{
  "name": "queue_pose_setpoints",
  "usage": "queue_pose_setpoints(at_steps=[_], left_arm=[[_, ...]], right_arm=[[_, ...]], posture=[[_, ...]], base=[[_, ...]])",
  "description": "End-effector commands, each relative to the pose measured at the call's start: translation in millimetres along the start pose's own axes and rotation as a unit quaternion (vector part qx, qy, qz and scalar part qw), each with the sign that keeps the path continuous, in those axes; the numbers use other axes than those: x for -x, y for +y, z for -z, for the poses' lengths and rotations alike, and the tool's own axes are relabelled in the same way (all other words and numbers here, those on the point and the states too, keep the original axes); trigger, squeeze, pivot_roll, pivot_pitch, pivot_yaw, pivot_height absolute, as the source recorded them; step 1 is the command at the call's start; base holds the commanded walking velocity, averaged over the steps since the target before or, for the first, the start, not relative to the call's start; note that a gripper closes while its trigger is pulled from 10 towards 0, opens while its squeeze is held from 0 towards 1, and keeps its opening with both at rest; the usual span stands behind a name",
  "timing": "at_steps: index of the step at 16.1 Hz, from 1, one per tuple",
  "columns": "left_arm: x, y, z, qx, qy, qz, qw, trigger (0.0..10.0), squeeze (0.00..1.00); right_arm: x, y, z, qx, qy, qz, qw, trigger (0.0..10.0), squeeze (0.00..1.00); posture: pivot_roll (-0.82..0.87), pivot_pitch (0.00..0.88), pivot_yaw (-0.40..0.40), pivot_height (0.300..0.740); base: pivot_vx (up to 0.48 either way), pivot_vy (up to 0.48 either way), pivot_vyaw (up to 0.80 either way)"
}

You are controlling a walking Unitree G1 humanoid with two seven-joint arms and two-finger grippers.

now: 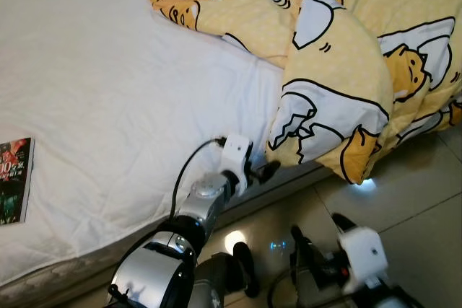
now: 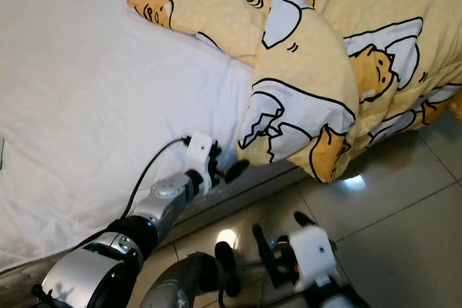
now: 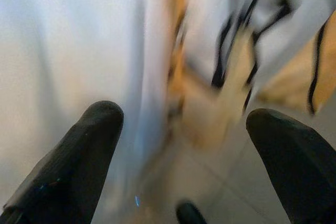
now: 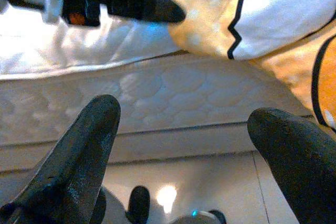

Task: Clean up the room

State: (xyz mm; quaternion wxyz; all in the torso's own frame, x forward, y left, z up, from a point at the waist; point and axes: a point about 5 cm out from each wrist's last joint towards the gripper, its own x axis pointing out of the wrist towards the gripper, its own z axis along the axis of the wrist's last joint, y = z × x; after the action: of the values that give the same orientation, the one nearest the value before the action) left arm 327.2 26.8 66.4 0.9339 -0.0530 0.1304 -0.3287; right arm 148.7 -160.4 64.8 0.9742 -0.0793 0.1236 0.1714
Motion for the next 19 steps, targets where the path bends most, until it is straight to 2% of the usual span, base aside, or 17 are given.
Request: queue_pose_setpoints(at_steps=[1, 3, 4, 5, 7, 8, 9, 10, 11, 12, 13, 14, 16, 18, 19], left_arm=[[-18.4, -48.5, -16, 0.014, -0.044, 0.057, 0.997, 10.0, 0.0], [-8.0, -30.7, -18, -0.004, -0.064, 0.031, 0.997, 10.0, 0.0], [-2.7, -27.0, -17, -0.01, -0.069, 0.029, 0.997, 10.0, 0.0], [32.1, -13.0, -5, -0.018, -0.083, 0.012, 0.996, 10.0, 0.0], [87.5, 5.4, 4, -0.039, -0.104, -0.058, 0.992, 10.0, 0.0], [98.0, 8.9, 4, -0.049, -0.11, -0.075, 0.99, 10.0, 0.0], [117.8, 23.8, 1, -0.069, -0.133, -0.136, 0.979, 10.0, 0.0], [138.0, 43.2, 0, -0.08, -0.146, -0.216, 0.962, 10.0, 0.0], [159.4, 62.9, 8, -0.072, -0.134, -0.297, 0.943, 10.0, 0.0], [183.1, 74.7, 18, -0.037, -0.104, -0.359, 0.927, 10.0, 0.0], [198.7, 75.2, 25, -0.022, -0.076, -0.378, 0.922, 10.0, 0.0], [203.9, 74.1, 30, -0.016, -0.063, -0.383, 0.921, 10.0, 0.0], [199.4, 67.3, 32, -0.018, -0.06, -0.367, 0.928, 10.0, 0.0], [183.9, 48.9, 29, -0.054, -0.061, -0.303, 0.95, 10.0, 0.0], [179.1, 50.1, 27, -0.045, -0.057, -0.295, 0.953, 10.0, 0.0]], right_arm=[[-5.9, 3.6, 7, -0.017, 0.01, 0.0, 1.0, 10.0, 0.29], [-20.9, 1.3, 5, -0.015, -0.001, 0.003, 1.0, 10.0, 0.29], [-24.7, -0.4, 3, -0.019, -0.006, 0.007, 1.0, 10.0, 0.29], [-37.0, -7.1, -2, -0.022, -0.02, 0.018, 0.999, 10.0, 0.29], [-45.5, -15.5, -6, -0.025, -0.035, 0.039, 0.998, 10.0, 0.29], [-45.3, -16.9, -7, -0.026, -0.038, 0.046, 0.998, 10.0, 0.29], [-45.1, -21.4, -11, -0.029, -0.05, 0.07, 0.996, 10.0, 0.29], [-44.2, -27.1, -15, -0.034, -0.065, 0.104, 0.992, 10.0, 0.28], [-41.0, -34.3, -18, -0.039, -0.079, 0.146, 0.985, 10.0, 0.28], [-35.5, -39.6, -18, -0.046, -0.085, 0.176, 0.98, 10.0, 0.28], [-28.5, -42.9, -15, -0.039, -0.083, 0.19, 0.978, 10.0, 0.29], [-22.6, -47.5, -10, -0.037, -0.074, 0.208, 0.975, 10.0, 0.29], [-19.8, -52.6, -6, -0.041, -0.066, 0.229, 0.97, 10.0, 0.29], [-21.2, -54.2, -8, -0.034, -0.071, 0.239, 0.968, 10.0, 0.29], [-22.1, -54.4, -7, -0.032, -0.073, 0.239, 0.968, 10.0, 0.29]], posture=[[-0.27, 0.204, 0.24, 0.732], [-0.26, 0.165, 0.242, 0.732], [-0.25, 0.135, 0.241, 0.732], [-0.23, 0.053, 0.237, 0.732], [-0.21, 0.0, 0.231, 0.732], [-0.21, 0.0, 0.231, 0.732], [-0.21, 0.0, 0.222, 0.732], [-0.2, 0.0, 0.218, 0.732], [-0.21, 0.0, 0.214, 0.732], [-0.21, 0.0, 0.211, 0.732], [-0.21, 0.0, 0.205, 0.732], [-0.21, 0.0, 0.203, 0.732], [-0.22, 0.0, 0.202, 0.732], [-0.22, 0.0, 0.202, 0.732], [-0.23, 0.0, 0.203, 0.732]], base=[[0.0, 0.0, 0.0], [0.0, 0.0, 0.0], [0.0, 0.0, 0.0], [0.0, 0.0, 0.0], [0.0, 0.0, 0.0], [0.0, 0.0, 0.0], [0.0, 0.0, 0.0], [0.0, 0.0, 0.0], [0.0, 0.0, 0.0], [0.0, 0.0, 0.0], [0.0, 0.0, 0.0], [0.0, 0.0, 0.0], [0.0, 0.0, 0.0], [0.0, 0.0, 0.0], [0.0, -0.48, 0.0]])
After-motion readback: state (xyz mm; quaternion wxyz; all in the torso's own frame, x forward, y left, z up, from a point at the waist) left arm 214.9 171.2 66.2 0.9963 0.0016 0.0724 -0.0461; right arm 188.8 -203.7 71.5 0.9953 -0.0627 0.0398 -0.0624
